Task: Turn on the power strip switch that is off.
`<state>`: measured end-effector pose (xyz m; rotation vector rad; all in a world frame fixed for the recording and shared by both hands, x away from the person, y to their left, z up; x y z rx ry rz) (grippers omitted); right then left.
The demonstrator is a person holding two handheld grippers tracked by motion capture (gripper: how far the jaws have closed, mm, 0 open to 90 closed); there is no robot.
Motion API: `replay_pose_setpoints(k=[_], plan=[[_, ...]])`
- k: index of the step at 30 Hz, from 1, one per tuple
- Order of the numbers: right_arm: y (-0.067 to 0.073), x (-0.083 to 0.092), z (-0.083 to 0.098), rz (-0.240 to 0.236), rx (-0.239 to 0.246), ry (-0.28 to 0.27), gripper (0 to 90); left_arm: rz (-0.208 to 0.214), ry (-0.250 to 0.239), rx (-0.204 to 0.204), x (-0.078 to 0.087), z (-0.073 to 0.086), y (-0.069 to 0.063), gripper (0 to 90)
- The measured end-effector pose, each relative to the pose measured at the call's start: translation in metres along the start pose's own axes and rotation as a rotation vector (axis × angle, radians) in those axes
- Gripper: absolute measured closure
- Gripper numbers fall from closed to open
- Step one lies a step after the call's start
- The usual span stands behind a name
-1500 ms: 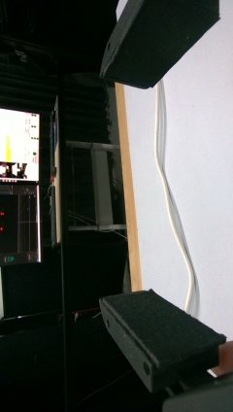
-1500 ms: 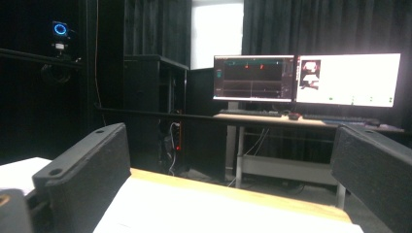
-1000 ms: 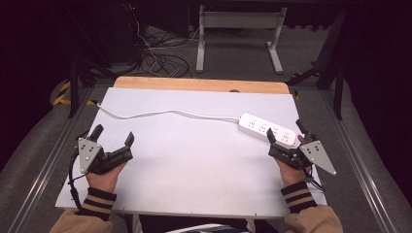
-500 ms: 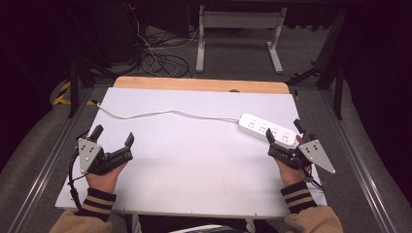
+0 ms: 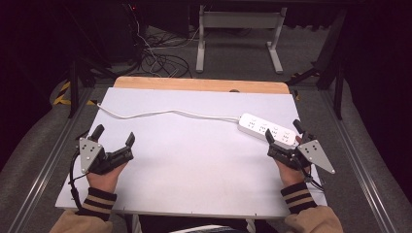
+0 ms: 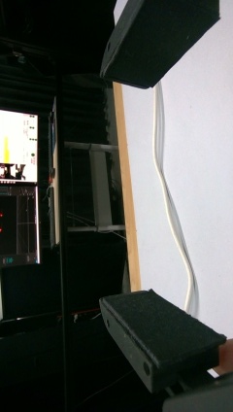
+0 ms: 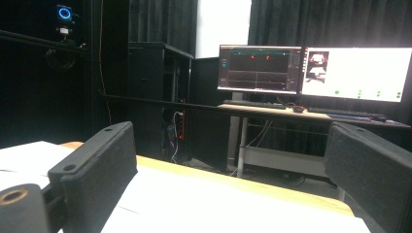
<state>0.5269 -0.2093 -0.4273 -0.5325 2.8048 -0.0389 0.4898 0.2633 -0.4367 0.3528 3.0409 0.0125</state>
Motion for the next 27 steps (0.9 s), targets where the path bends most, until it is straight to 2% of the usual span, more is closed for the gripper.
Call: replay_pose_setpoints(k=[27], plan=[[0.0015, 0.0036, 0.0001, -0.001, 0.007, 0.006, 6.3, 0.007, 0.001, -0.001, 0.0009, -0.001, -0.0023, 1.2]])
Point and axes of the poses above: each handheld gripper's, and its own axes: x roughly backward along the jaws, z roughly out of its underside, y roughly to its left, the point moved 9 cm from there along -x, roughly forward along the jaws, and after that the axes turned 5 degrees about -y, right-handed, at the moved point
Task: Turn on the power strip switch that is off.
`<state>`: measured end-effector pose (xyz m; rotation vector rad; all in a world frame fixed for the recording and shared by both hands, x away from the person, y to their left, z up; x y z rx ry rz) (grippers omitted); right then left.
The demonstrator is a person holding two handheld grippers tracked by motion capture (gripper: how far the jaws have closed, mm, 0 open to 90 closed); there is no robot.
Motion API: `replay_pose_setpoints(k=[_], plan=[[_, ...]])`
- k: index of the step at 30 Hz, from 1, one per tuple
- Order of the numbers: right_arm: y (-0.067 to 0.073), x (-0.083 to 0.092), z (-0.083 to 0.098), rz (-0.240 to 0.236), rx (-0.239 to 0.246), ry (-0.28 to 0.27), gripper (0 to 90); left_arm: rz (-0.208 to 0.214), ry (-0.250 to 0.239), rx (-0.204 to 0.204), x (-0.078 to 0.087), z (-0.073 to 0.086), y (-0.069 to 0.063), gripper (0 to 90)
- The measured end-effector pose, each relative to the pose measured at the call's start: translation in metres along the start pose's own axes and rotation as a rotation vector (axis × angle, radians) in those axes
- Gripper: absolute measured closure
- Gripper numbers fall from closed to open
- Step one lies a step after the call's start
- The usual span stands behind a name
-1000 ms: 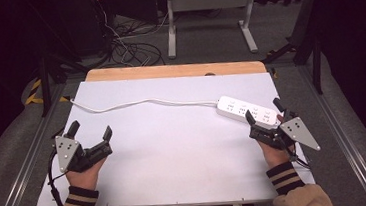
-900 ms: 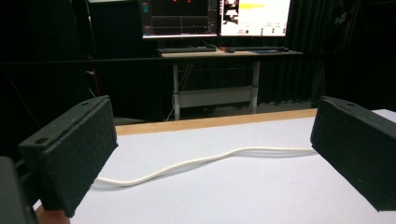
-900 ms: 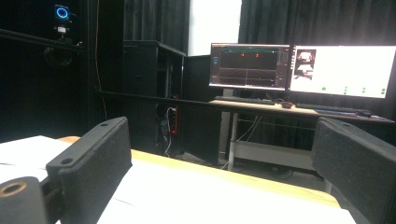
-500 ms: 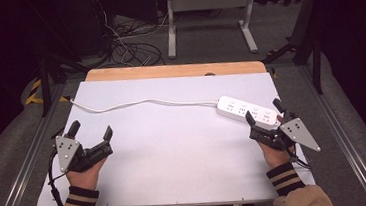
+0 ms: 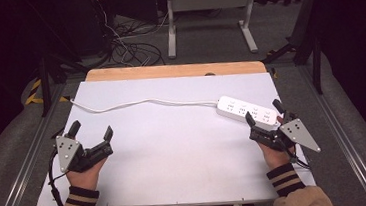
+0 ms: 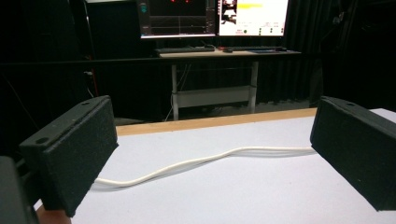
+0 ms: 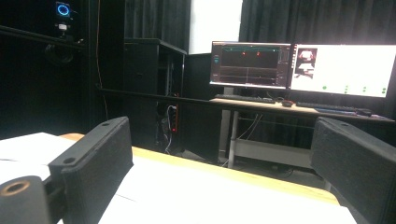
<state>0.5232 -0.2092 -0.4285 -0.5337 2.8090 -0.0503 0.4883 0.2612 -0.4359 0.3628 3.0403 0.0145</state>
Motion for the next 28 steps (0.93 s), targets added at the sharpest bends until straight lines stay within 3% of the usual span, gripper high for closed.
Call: replay_pose_setpoints(k=[28], plan=[[0.0021, 0.0071, -0.0015, -0.002, 0.004, 0.001, 6.9, 0.002, 0.004, -0.005, 0.0057, 0.0005, -0.0032, 1.2]])
Point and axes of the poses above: each handheld gripper's, and its own axes: x roughly backward along the jaws, z roughly out of its underside, y roughly to its left, the point moved 9 cm from there along -x, roughly forward along the jaws, and after that the axes turned 5 degrees about -y, right-handed, at the moved point
